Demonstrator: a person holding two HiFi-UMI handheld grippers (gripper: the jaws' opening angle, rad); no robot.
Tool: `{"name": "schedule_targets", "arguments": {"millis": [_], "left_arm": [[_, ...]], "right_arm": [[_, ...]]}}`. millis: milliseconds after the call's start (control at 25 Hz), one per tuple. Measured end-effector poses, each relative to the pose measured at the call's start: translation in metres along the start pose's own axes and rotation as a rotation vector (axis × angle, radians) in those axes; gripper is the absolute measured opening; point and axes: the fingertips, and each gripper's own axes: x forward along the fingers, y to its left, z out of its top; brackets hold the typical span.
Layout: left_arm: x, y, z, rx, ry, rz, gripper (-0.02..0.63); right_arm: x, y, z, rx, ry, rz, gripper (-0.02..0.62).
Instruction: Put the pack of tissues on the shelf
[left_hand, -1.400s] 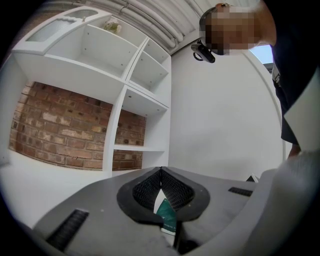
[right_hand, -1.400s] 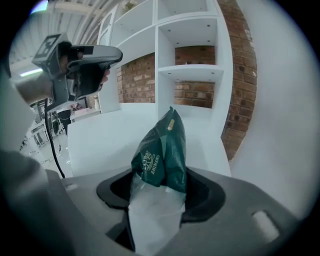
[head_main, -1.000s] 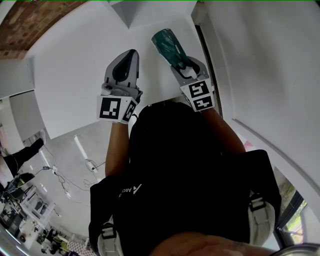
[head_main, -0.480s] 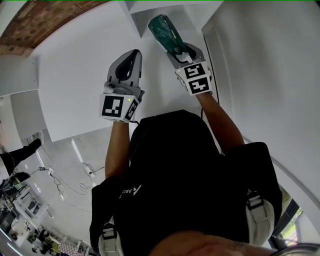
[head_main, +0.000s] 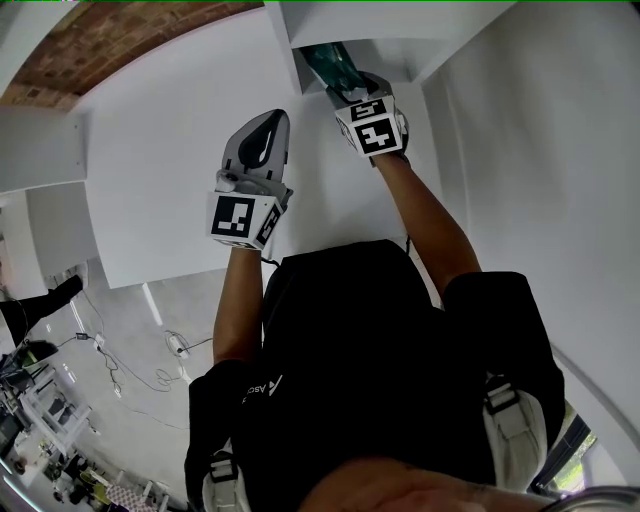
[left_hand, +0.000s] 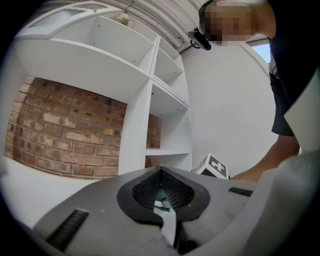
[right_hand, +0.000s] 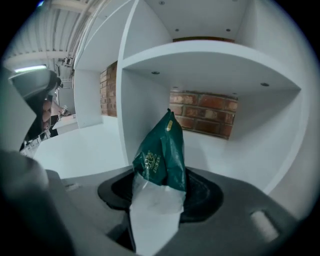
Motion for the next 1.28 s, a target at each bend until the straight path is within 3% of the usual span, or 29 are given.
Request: {"name": "schedule_targets", "arguments": {"millis": [160, 560, 640, 760, 1000, 1280], "left_arm": [[0.001, 0.008, 0.000, 0.006, -0.028, 0.000, -0.002], [0.002, 0.027, -0.012, -0.008, 0.008, 0.010, -0.002], [0.002, 0.026, -0.013, -0.015, 0.039, 0.009, -0.002], [0.003, 0.026, -0.009, -0.013, 0.005, 0.000, -0.002], [0.000, 0.019, -0.010, -0.016, 0.025, -0.015, -0.002], [-0.002, 0.001, -0.006, -0.011, 0.000, -0.043, -0.002]], "right_arm": [[0.027, -0.003, 0.005, -0.009, 0.033, -0.002, 0.230], [0.059, 0.000, -0.006, 0.012, 0.088, -0.005, 0.241], [0.061, -0.001, -0.006, 0.013, 0.086, -0.001, 0.257], [0.061, 0.001, -0.007, 0.022, 0.092, 0.021, 0.314], [0.047, 0.002, 0.001, 0.020, 0.033, 0.022, 0.404], [0.007, -0.011, 0.008, 0.027, -0.030, -0.006, 0.407]]}}
